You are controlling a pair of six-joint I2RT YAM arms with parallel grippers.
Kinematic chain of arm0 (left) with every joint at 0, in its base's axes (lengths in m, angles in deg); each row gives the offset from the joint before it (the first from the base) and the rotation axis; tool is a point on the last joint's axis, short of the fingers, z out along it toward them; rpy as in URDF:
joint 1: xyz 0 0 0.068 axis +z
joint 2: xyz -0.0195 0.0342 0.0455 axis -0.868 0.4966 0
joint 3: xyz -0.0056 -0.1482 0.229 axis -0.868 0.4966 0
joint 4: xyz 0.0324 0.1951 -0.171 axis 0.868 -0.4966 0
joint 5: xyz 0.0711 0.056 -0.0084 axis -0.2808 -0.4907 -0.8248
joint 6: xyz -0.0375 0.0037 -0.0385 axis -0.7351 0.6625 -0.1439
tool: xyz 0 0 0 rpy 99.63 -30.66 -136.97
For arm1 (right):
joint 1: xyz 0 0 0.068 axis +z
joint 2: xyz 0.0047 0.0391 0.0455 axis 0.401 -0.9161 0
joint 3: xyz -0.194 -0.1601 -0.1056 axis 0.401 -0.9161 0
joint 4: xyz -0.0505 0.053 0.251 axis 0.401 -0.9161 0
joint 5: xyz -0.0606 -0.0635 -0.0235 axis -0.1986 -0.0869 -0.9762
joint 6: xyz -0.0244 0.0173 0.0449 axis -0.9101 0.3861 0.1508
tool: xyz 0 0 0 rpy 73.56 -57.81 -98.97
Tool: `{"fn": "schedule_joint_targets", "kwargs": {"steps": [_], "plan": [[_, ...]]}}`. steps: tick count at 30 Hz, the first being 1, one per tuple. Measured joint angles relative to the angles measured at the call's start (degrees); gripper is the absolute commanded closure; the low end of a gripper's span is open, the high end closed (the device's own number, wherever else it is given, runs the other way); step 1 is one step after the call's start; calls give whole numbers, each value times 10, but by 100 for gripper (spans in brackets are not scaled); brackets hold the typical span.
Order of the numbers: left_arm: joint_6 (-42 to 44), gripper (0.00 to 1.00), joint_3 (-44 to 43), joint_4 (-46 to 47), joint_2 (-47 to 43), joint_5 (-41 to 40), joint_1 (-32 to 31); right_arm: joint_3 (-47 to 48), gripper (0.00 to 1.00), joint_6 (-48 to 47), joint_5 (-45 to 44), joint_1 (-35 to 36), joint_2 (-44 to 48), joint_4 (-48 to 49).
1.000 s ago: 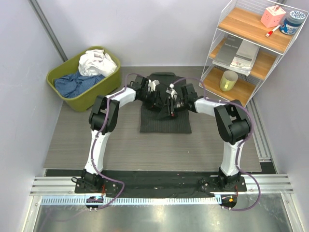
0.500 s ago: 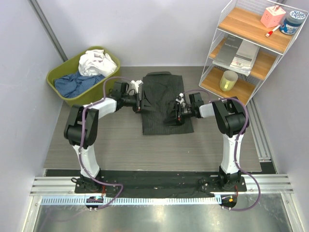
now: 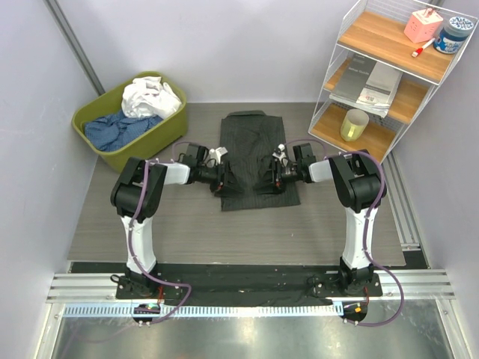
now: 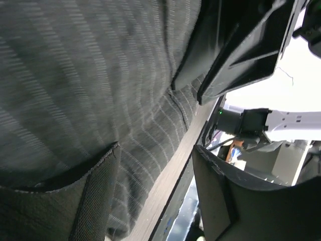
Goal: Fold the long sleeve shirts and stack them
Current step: Fold the shirt
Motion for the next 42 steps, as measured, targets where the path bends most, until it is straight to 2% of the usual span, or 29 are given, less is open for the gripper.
{"fn": "schedule_joint_targets", "kwargs": {"steps": [4, 9, 13, 15, 16, 19, 22, 26, 30, 35, 42], "plan": [[3, 38, 13, -9, -8, 2, 10, -6, 59, -7, -10, 2, 10, -10], [54, 37, 56, -62, -66, -5, 10, -27, 58, -22, -24, 4, 59, -48], [80, 37, 33, -97, -87, -4, 9, 18, 59, -47, -19, -3, 86, -98], [87, 38, -2, -105, -85, -6, 8, 73, 67, -69, -21, -11, 86, -120], [90, 38, -24, -108, -83, -9, 9, 100, 74, -83, -23, -15, 84, -132], [92, 38, -99, -105, -58, -20, 10, 184, 89, -112, -29, -24, 54, -152], [91, 38, -160, -100, -16, -33, 14, 238, 94, -132, -44, -31, 7, -165], [97, 39, -203, -105, 31, -57, 19, 244, 99, -157, -68, -38, -29, -220], [122, 50, -255, -129, 70, -86, 20, 226, 99, -181, -79, -38, -28, -258], [198, 51, -366, -172, 118, -103, 16, 191, 92, -204, -97, -38, -2, -283], [300, 50, -439, -230, 152, -94, 6, 197, 91, -201, -121, -37, -8, -266]]}}
